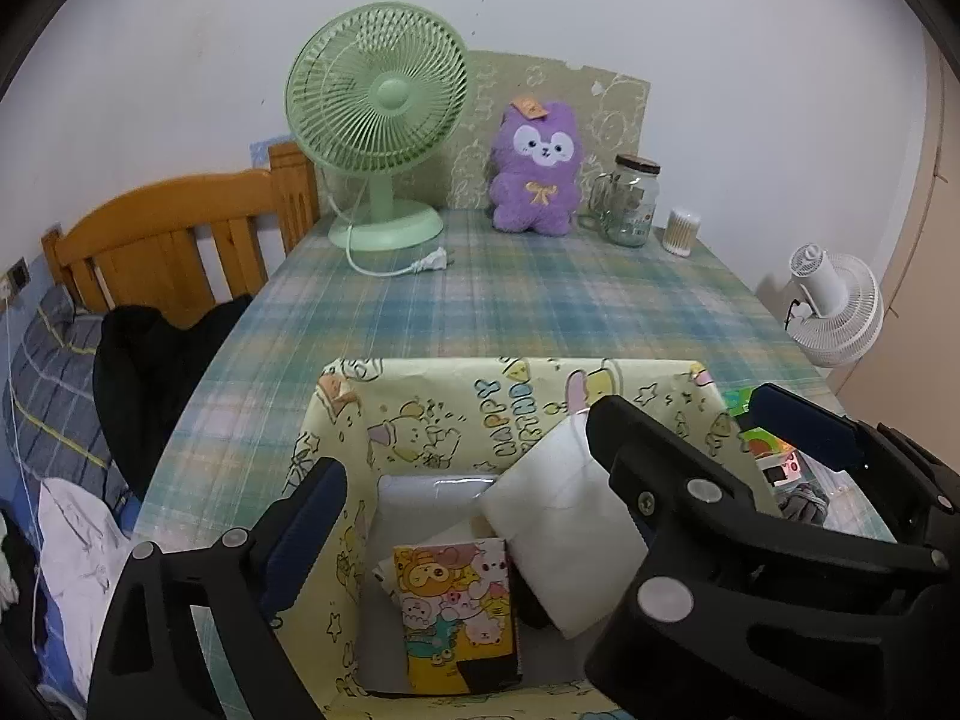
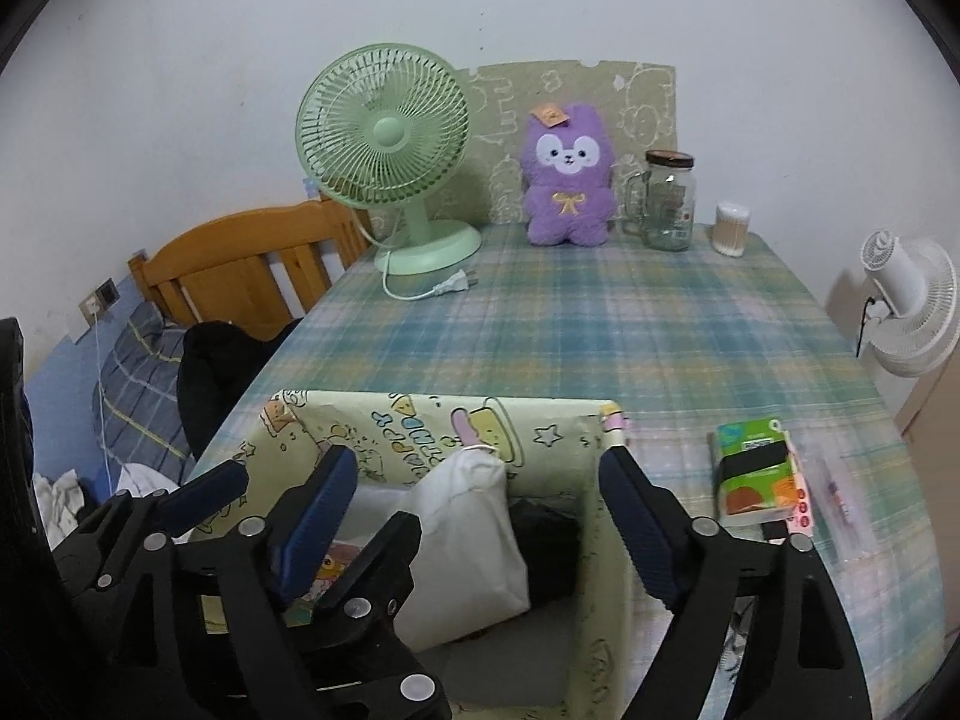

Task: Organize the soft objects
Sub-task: 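Lower the white cloth bag into the yellow box and open the right tool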

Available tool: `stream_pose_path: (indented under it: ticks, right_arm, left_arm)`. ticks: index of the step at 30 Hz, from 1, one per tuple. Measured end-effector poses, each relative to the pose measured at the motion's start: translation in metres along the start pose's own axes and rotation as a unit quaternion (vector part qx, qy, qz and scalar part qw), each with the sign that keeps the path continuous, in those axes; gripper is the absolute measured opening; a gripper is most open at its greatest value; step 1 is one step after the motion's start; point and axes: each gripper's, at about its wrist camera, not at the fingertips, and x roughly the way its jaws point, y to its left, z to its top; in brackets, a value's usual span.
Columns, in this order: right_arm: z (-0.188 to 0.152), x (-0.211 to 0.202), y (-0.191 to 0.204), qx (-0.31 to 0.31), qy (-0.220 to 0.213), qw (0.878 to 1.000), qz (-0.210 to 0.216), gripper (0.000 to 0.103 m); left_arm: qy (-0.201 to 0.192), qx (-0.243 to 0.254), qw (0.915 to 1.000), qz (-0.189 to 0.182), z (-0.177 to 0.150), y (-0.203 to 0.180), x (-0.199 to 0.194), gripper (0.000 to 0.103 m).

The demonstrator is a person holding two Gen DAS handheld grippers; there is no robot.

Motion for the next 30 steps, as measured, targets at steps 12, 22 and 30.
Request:
stream_pose_path:
  ticks: [12, 22, 30]
  right_arm:
    - [-0.001, -0.026, -0.016, 0.007, -0.023, 1.0, -0.014, 0.088]
    - [0.0, -0.05, -0.033, 0.015, -0.045, 0.999, -0.026, 0.088]
    - [-0.001, -0.07, -0.053, 0.023, -0.063, 0.997, -0.036, 0.088]
  left_arm:
    - [-0.022, 0.014, 0.9996, 0.005, 0.004, -0.022, -0.016, 0.1]
    - [-0.042, 0.024, 0.9988, 0.003, 0.007, -0.045, -0.032, 0.1]
    - [-0.053, 0.035, 0.998, -0.006, 0.008, -0.068, -0.042, 0.1]
